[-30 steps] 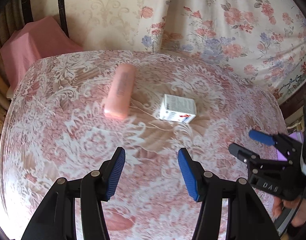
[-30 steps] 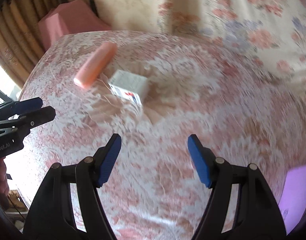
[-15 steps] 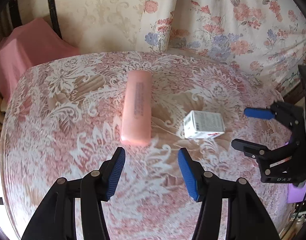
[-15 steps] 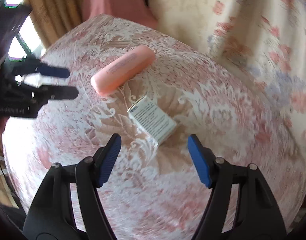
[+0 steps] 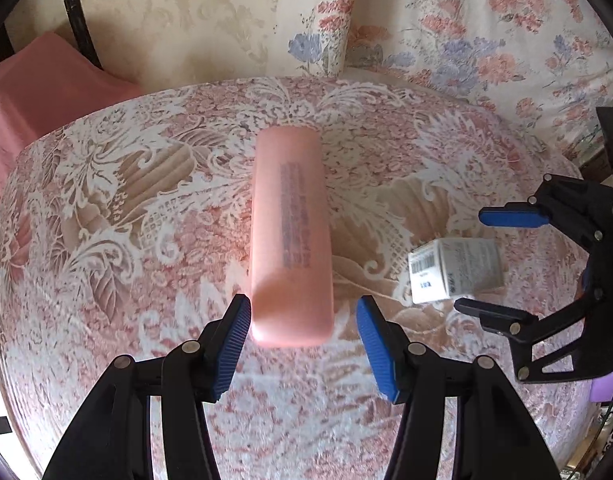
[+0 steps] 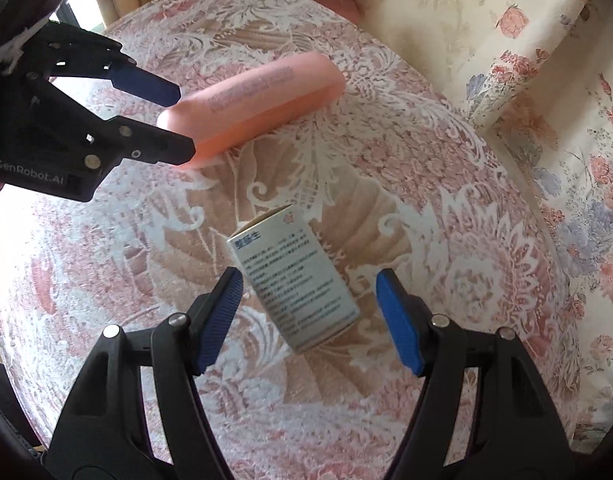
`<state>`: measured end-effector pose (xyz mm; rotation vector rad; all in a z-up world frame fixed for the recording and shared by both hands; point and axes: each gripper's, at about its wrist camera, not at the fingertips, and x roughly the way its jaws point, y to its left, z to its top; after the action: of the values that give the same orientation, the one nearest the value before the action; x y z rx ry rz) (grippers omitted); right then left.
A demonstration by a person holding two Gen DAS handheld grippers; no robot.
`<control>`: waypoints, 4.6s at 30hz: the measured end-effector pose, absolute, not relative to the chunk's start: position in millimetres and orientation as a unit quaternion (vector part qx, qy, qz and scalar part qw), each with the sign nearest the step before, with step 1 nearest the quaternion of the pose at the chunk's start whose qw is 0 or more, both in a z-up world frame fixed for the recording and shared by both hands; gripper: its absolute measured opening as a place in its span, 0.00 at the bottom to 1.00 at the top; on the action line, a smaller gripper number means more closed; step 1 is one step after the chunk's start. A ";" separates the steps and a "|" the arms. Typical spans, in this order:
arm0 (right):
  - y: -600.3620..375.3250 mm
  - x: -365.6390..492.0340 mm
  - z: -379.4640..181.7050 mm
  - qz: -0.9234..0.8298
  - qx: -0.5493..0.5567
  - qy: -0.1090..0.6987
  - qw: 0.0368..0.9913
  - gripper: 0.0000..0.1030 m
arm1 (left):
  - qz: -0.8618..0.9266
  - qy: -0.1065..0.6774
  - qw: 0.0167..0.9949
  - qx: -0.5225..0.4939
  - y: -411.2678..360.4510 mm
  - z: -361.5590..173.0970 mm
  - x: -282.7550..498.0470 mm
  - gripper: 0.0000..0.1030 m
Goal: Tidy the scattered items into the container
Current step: 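Approach the pink soap bar with the left tool while the right tool approaches the white box, then grasp the pink soap bar with the left tool while the right tool grasps the white box, then lift the soap bar and white box and carry both over the purple box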
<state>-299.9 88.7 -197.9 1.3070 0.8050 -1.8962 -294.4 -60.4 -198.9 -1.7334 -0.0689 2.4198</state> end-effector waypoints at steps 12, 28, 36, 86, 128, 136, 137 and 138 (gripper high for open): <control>91.3 -305.8 -213.9 -0.744 0.529 0.260 0.315 0.69 | 0.801 -0.021 0.041 -0.596 -55.2 -225.2 -314.3 0.55; 106.6 -281.9 -215.1 -0.789 0.597 0.085 0.121 0.44 | 0.801 -0.059 -0.005 -0.595 -45.8 -225.5 -244.2 0.48; 106.8 -283.1 -220.0 -0.785 0.600 0.092 0.122 0.44 | 0.806 -0.065 -0.014 -0.589 -45.8 -222.6 -252.1 0.49; 140.3 -231.1 -163.2 -0.825 0.554 0.072 0.088 0.42 | 0.834 -0.061 0.018 -0.548 -2.0 -155.5 -201.9 0.47; 150.0 -218.4 -142.9 -0.836 0.539 0.061 0.083 0.42 | 0.842 -0.053 0.028 -0.536 7.0 -139.6 -192.8 0.47; 154.0 -218.2 -140.4 -0.837 0.538 0.057 0.081 0.42 | 0.842 -0.051 0.026 -0.536 7.8 -138.8 -193.2 0.47; 154.9 -217.9 -140.1 -0.838 0.538 0.056 0.080 0.42 | 0.842 -0.050 0.027 -0.536 8.8 -138.1 -193.1 0.47; 155.8 -217.7 -139.7 -0.838 0.537 0.055 0.078 0.42 | 0.842 -0.050 0.028 -0.536 9.7 -137.6 -193.0 0.47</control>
<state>-217.7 155.8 -139.7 1.6088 0.1658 -2.5083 -193.0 9.7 -137.6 -1.6532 -0.1544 2.5998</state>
